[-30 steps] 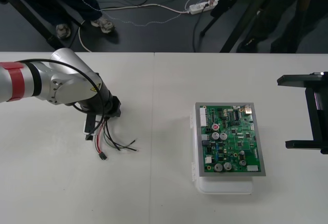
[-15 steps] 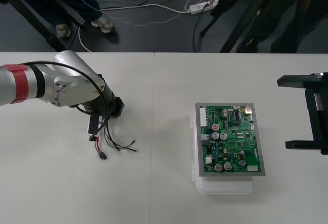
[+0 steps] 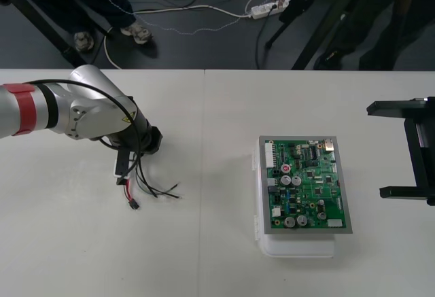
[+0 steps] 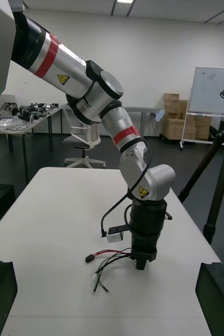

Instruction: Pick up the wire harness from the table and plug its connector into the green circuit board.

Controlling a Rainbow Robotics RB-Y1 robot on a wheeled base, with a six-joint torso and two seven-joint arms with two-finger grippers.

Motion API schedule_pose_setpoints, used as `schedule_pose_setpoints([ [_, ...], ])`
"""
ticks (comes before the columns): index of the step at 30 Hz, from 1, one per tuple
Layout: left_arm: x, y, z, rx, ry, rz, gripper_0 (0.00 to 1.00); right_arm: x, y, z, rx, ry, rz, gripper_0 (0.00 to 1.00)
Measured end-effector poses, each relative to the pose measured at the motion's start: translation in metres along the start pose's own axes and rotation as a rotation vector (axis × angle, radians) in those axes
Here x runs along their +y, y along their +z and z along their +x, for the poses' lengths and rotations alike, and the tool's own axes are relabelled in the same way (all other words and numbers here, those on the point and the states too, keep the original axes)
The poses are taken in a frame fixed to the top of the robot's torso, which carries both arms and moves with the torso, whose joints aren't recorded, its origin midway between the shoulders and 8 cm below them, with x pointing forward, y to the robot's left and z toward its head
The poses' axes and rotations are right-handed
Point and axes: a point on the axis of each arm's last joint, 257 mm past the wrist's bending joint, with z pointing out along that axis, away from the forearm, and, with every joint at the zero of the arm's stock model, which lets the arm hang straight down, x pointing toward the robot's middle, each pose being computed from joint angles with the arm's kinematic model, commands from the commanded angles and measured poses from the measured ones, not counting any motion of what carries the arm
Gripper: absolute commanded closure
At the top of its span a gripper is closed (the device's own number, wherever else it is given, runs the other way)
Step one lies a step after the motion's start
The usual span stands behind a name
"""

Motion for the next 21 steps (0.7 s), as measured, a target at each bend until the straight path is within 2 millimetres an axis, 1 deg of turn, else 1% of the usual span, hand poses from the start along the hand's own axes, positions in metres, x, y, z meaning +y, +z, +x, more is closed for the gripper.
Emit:
schedule_pose_setpoints([
  [4, -0.003, -0.005, 0.004, 0.005, -0.015, -0.006, 1.0, 0.0, 0.0, 0.0, 0.0, 0.029, 0.0, 0.0],
  [8, 0.002, -0.025, 0.017, 0.015, -0.052, -0.04, 1.0, 0.0, 0.0, 0.0, 0.0, 0.03, 0.0, 0.0],
  [11, 0.008, -0.046, 0.028, 0.015, -0.085, -0.07, 1.0, 0.0, 0.0, 0.0, -0.001, 0.03, 0.0, 0.0],
  [15, 0.016, -0.076, 0.039, 0.008, -0.117, -0.11, 1.0, 0.0, 0.0, 0.0, -0.001, 0.03, 0.0, 0.0],
  [21, 0.021, -0.126, 0.054, -0.003, -0.172, -0.176, 1.0, 0.0, 0.0, 0.0, -0.002, 0.031, 0.0, 0.0],
])
